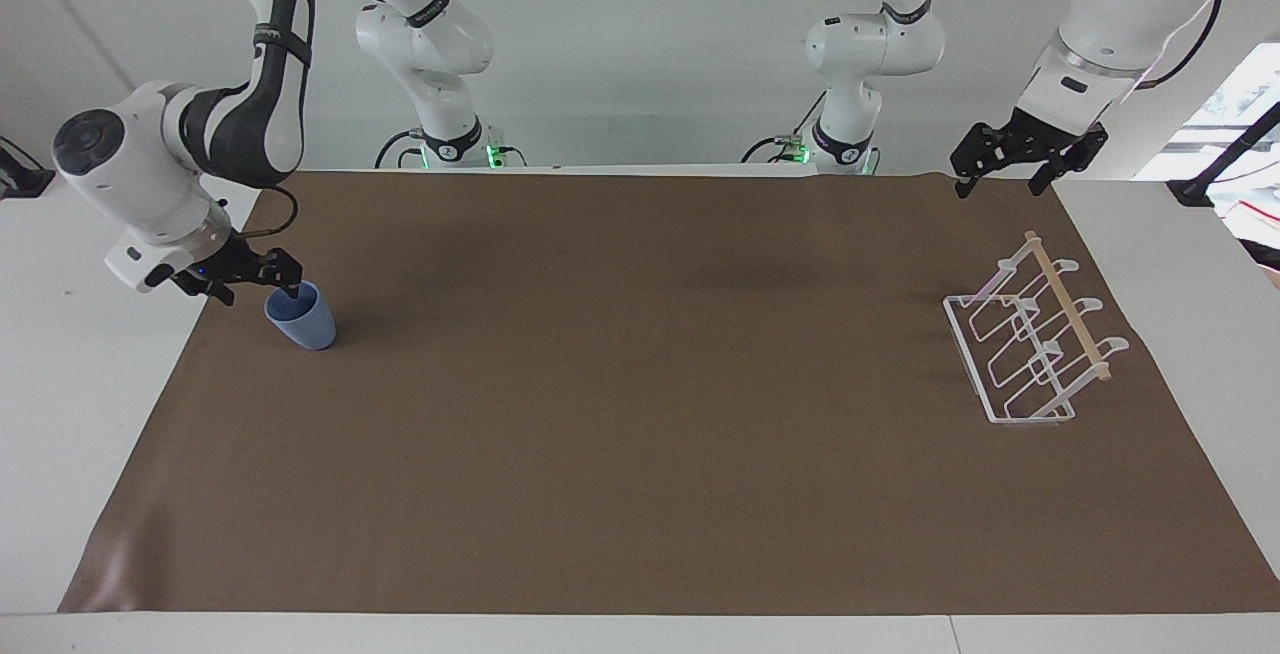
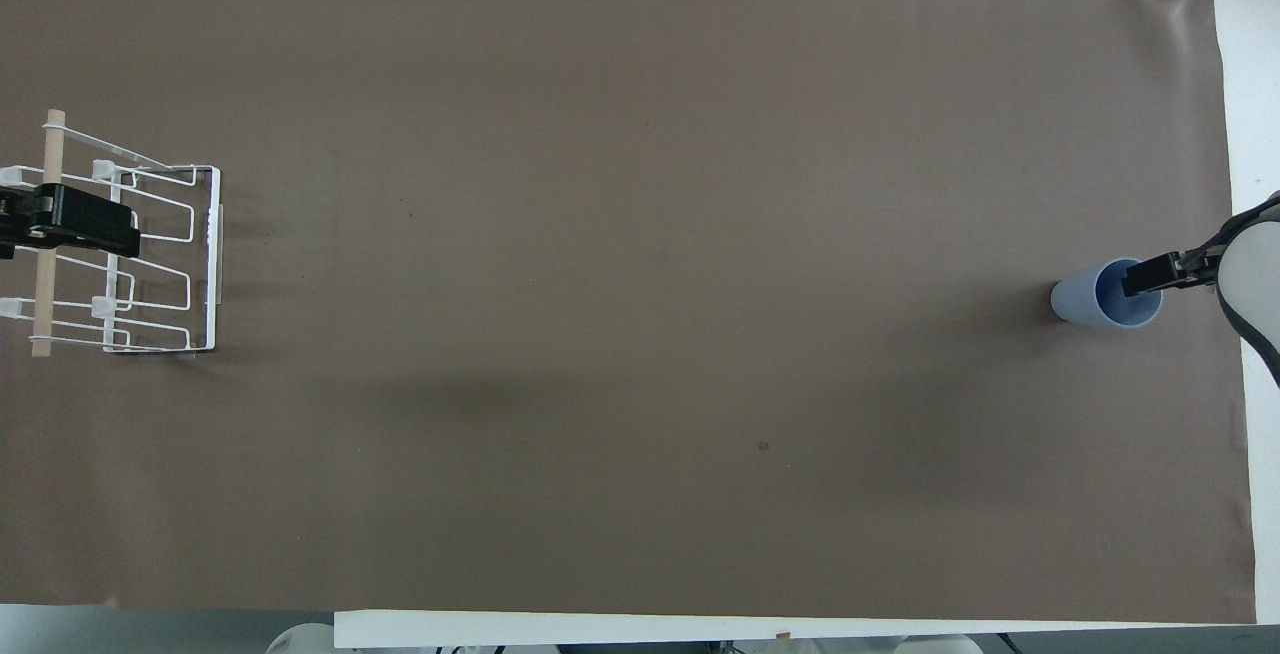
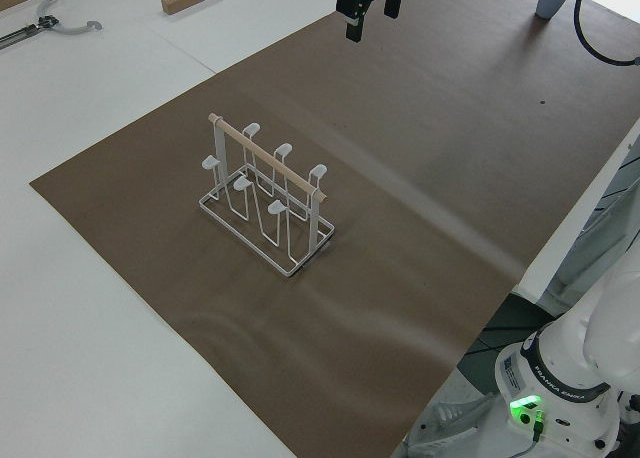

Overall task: Hang cup on cup holder
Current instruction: 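Lower the right gripper into the blue cup's rim and grasp it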

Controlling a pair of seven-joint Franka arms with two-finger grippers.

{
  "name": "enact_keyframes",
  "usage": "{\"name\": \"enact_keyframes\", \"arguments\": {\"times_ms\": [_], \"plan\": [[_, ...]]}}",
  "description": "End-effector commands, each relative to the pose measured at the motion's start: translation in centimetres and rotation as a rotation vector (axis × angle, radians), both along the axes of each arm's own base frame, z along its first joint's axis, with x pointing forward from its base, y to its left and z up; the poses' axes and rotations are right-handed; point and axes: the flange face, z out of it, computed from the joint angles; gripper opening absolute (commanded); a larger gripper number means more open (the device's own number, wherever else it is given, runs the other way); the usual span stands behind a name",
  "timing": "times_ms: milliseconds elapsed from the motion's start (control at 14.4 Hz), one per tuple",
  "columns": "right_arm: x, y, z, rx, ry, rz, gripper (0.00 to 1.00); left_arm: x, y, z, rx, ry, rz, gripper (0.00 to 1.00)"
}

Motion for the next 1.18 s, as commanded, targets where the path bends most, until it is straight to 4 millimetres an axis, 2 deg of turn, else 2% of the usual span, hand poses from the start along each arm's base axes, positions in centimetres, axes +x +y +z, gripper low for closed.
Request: {"name": "enact_keyframes", "arguments": {"times_ms": [0, 139, 417, 625, 694, 833, 1111], "plan": [[-0.4, -0.3, -1.1, 0.02, -0.023, 0.043, 0.92, -0.8, 0.0, -0.1, -0.009, -0.007, 0.001, 1.0], [-0.6, -0.5, -1.9, 0.017, -0.041, 0.04, 0.87, -0.8, 0.1, -0.1, -0.009, -0.006, 0.001, 1.0], [-0.7, -0.3, -3.6, 0.017, -0.056, 0.038, 0.86, -0.8, 0.1, -0.1, -0.009, -0.005, 0.001, 1.0], [-1.1, -0.3, -4.0, 0.02, -0.049, 0.042, 0.73, -0.9, 0.1, -0.1, -0.008, -0.002, 0.001, 1.0], [-1.1, -0.3, -4.1, 0.021, -0.048, 0.044, 0.67, -0.9, 0.1, -0.1, -0.008, 0.0, 0.0, 1.0], [-1.1, -0.3, -4.1, 0.022, -0.047, 0.053, 0.43, -1.0, 0.1, -0.1, -0.008, 0.001, 0.0, 1.0], [-1.1, -0.3, -4.1, 0.023, -0.045, 0.053, 0.04, -1.0, 0.1, -0.1, -0.007, 0.003, 0.001, 1.0]]}}
